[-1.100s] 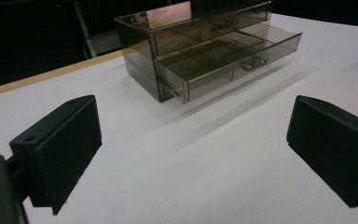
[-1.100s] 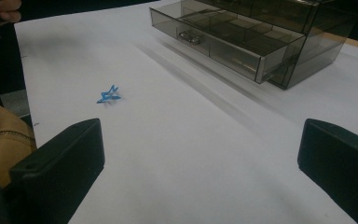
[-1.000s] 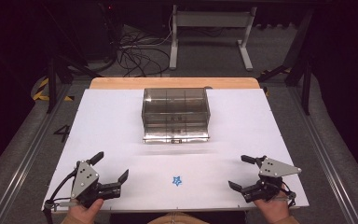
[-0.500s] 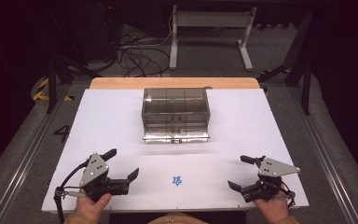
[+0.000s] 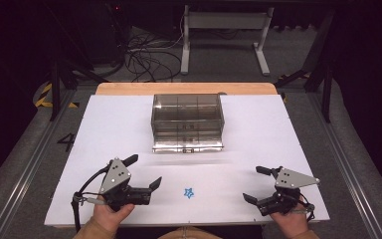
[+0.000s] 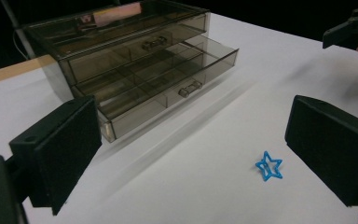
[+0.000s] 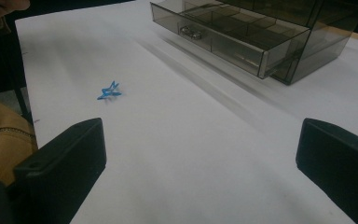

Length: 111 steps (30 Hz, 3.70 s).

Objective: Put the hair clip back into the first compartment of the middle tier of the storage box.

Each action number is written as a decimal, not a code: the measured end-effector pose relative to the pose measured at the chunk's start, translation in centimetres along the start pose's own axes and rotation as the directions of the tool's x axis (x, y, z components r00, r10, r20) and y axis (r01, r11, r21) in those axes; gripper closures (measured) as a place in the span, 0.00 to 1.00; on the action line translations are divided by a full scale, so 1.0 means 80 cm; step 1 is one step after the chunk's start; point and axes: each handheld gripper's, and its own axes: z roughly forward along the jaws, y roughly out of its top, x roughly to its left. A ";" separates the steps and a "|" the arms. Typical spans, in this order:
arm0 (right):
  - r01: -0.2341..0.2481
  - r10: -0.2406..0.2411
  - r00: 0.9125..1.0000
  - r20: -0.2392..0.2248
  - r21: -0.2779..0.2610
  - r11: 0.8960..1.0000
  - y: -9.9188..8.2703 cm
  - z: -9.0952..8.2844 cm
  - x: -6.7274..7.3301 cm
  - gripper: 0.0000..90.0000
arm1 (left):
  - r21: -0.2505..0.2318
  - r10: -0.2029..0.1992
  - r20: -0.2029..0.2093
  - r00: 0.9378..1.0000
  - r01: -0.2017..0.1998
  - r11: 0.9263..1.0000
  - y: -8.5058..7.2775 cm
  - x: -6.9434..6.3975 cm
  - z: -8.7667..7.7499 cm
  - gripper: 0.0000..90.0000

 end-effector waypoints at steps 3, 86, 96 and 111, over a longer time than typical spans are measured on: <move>-0.001 0.001 1.000 -0.002 0.003 1.000 0.000 0.000 0.000 0.02 | -0.003 0.000 0.026 1.000 0.000 1.000 0.004 -0.004 0.007 0.04; 0.009 -0.009 0.999 -0.033 0.018 1.000 -0.001 0.002 -0.001 0.04 | 0.409 0.016 0.185 0.983 -0.092 0.908 -0.021 -0.078 0.134 0.46; 0.008 -0.008 0.999 -0.037 0.021 1.000 -0.002 0.003 -0.001 0.04 | 0.435 0.049 0.171 0.984 -0.120 0.892 -0.026 -0.088 0.141 0.50; 0.006 -0.006 0.999 -0.037 0.022 1.000 -0.002 0.003 -0.001 0.04 | 0.439 0.060 0.145 0.988 -0.118 0.891 -0.029 -0.091 0.138 0.60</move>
